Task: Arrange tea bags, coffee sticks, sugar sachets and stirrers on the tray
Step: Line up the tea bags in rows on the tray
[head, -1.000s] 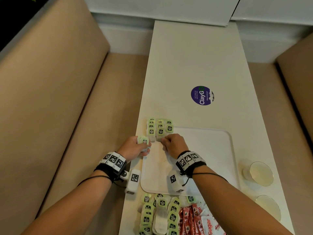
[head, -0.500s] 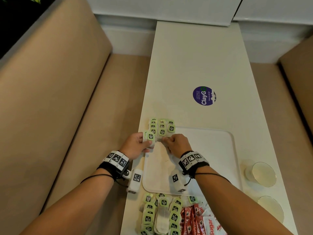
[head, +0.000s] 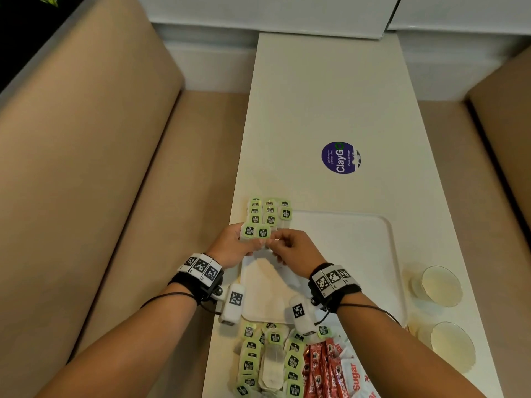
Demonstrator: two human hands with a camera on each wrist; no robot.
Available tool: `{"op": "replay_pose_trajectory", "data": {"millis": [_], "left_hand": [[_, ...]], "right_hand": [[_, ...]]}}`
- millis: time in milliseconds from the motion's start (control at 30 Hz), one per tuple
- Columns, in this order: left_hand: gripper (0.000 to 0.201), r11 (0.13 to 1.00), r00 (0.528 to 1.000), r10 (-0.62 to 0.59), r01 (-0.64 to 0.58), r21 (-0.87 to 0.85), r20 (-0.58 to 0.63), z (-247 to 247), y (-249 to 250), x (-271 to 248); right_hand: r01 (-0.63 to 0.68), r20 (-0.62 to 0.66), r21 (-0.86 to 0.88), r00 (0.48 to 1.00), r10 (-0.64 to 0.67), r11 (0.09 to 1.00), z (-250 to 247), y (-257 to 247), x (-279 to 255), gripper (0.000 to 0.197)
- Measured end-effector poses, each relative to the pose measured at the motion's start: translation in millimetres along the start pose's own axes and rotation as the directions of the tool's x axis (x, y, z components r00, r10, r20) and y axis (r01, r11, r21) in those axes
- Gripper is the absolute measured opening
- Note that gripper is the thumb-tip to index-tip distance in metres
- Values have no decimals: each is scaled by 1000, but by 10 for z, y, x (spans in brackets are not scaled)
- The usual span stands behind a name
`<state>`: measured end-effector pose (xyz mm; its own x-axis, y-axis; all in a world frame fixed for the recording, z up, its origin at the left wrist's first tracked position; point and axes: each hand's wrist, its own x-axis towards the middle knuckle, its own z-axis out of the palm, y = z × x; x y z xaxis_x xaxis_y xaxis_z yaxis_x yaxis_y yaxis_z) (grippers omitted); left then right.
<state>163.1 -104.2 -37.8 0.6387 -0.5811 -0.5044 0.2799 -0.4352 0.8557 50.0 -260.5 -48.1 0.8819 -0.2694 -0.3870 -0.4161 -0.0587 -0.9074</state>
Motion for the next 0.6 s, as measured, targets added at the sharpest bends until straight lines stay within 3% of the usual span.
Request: {"op": "replay_pose_trajectory", "data": {"millis": [167, 400, 600], "left_hand": [[28, 999, 999, -32, 33, -24, 30, 76, -5, 43], [30, 996, 998, -7, 13, 87, -68, 143, 87, 147], [18, 989, 999, -17, 13, 145, 30, 197, 128, 139]], "right_hand": [[-31, -81, -14, 996, 30, 999, -76, 66, 43, 11], [-122, -242, -72, 965, 101, 990, -328, 77, 157, 20], [-225, -235, -188, 955, 179, 956, -332, 124, 194, 41]]}}
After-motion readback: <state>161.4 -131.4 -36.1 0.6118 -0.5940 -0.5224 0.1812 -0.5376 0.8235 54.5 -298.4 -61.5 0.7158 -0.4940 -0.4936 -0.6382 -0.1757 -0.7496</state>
